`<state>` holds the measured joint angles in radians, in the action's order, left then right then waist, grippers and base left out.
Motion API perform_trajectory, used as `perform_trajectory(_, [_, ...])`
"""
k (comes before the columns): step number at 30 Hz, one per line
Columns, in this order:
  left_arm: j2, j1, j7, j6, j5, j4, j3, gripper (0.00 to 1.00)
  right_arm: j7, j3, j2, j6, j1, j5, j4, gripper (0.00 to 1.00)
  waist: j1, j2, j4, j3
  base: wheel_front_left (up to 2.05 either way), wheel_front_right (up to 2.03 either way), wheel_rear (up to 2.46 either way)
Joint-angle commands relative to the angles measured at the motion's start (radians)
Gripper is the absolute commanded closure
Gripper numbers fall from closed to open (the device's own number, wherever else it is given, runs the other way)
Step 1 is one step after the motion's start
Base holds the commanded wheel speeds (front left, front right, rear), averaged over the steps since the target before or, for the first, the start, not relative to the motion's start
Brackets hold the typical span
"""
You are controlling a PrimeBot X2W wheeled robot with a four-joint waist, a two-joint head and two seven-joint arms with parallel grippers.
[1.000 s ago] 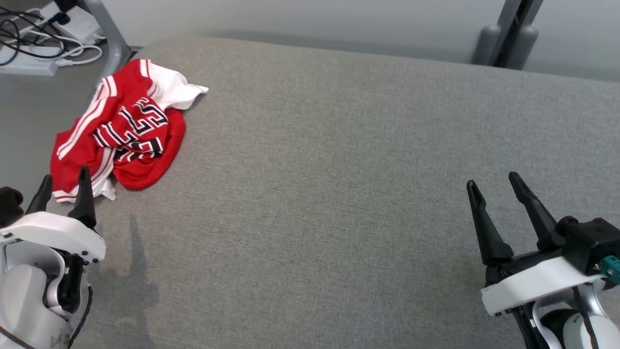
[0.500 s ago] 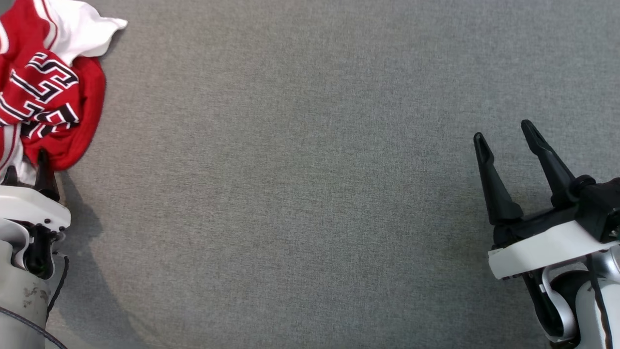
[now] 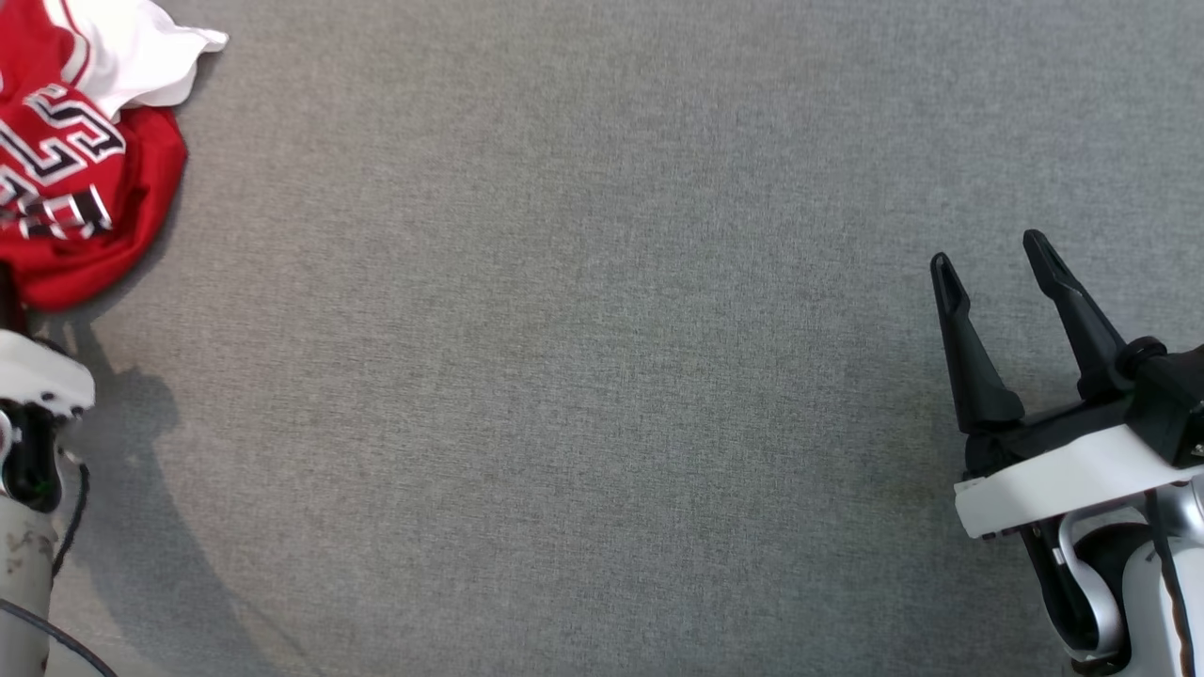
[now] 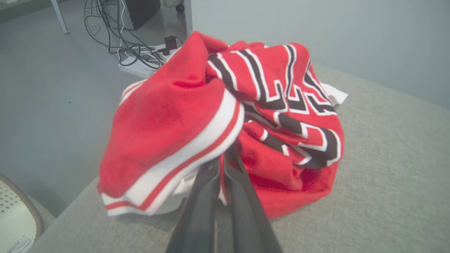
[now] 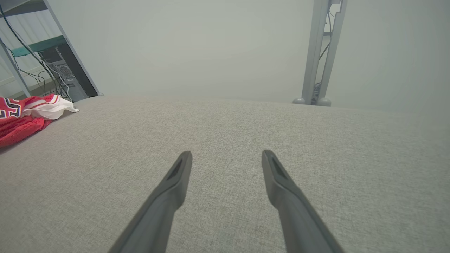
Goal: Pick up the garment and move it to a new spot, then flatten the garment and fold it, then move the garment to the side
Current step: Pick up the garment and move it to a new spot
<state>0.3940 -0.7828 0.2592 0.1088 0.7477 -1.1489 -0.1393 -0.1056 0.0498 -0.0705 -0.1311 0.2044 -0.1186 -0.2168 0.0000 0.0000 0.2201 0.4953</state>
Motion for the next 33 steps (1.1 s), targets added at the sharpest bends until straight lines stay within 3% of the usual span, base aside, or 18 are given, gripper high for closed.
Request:
perform_trajectory(1, [0.015,0.019,0.006,-0.018,-0.028,0.06,0.023,1.0,0.01,-0.003,0.0,0.001,-0.01,-0.008,0.005,0.0,0.0,0.0,0.005,-0.027,0.0,0.0,0.0])
perform_trajectory(7, [-0.013,0.147,0.006,-0.078,-0.131,0.325,0.133,1.0,0.026,-0.014,0.006,0.001,-0.037,-0.019,0.022,0.0,0.0,0.0,0.007,-0.104,0.0,0.0,0.0])
perform_trajectory(14, [-0.104,0.376,0.006,-0.149,-0.271,0.667,0.194,1.0,0.057,-0.012,0.014,0.001,-0.072,-0.042,0.058,0.0,0.0,0.0,-0.021,-0.207,0.0,0.0,0.0])
perform_trajectory(21, [-0.15,0.564,-0.007,-0.207,-0.335,0.904,0.163,1.0,0.083,-0.005,0.017,0.001,-0.097,-0.062,0.091,0.0,0.0,0.0,-0.065,-0.277,0.0,0.0,0.0])
perform_trajectory(27, [-0.188,0.721,-0.1,-0.272,-0.377,1.154,0.098,1.0,0.114,0.011,0.018,0.001,-0.106,-0.085,0.121,0.0,0.0,0.0,-0.14,-0.325,0.0,0.0,0.0])
perform_trajectory(33, [-0.208,0.766,-0.164,-0.281,-0.399,1.252,0.029,1.0,0.143,0.046,0.017,0.001,-0.101,-0.086,0.137,0.0,0.0,0.0,-0.252,-0.348,0.0,0.0,0.0])
